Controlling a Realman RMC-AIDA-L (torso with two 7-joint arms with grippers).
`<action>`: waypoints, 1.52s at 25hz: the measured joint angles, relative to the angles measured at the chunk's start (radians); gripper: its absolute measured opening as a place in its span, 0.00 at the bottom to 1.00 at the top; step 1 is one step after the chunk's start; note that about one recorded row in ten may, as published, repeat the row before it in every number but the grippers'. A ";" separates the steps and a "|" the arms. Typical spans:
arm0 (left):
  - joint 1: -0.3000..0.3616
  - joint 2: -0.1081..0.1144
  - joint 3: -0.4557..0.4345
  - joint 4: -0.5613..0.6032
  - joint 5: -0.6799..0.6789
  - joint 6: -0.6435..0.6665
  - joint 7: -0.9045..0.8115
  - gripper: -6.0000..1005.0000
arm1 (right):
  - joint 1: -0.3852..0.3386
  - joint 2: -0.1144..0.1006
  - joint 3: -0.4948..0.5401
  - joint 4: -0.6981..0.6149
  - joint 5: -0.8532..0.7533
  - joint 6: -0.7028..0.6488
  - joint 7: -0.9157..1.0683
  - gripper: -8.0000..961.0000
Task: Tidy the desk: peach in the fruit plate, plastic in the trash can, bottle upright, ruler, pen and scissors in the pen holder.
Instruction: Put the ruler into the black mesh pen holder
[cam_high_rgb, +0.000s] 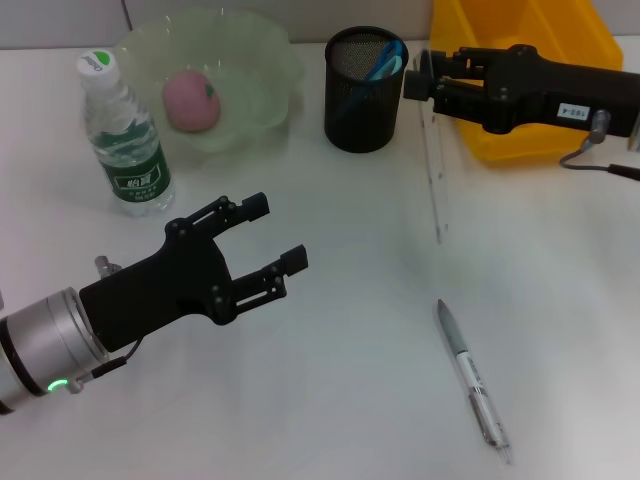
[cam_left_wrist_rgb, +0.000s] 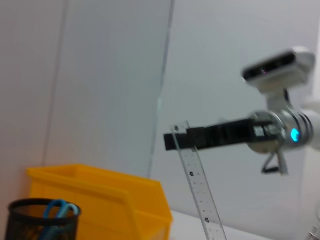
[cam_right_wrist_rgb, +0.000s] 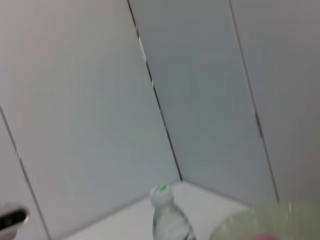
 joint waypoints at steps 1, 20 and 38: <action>0.002 -0.002 0.000 -0.032 -0.038 -0.001 0.039 0.78 | 0.000 0.000 0.000 0.030 0.022 0.007 -0.031 0.40; -0.013 -0.004 -0.004 -0.152 -0.147 -0.072 0.197 0.78 | 0.056 0.005 -0.003 0.348 0.409 0.152 -0.384 0.40; -0.039 -0.004 -0.100 -0.221 -0.149 -0.104 0.208 0.78 | 0.179 0.010 -0.008 0.510 0.637 0.277 -0.579 0.40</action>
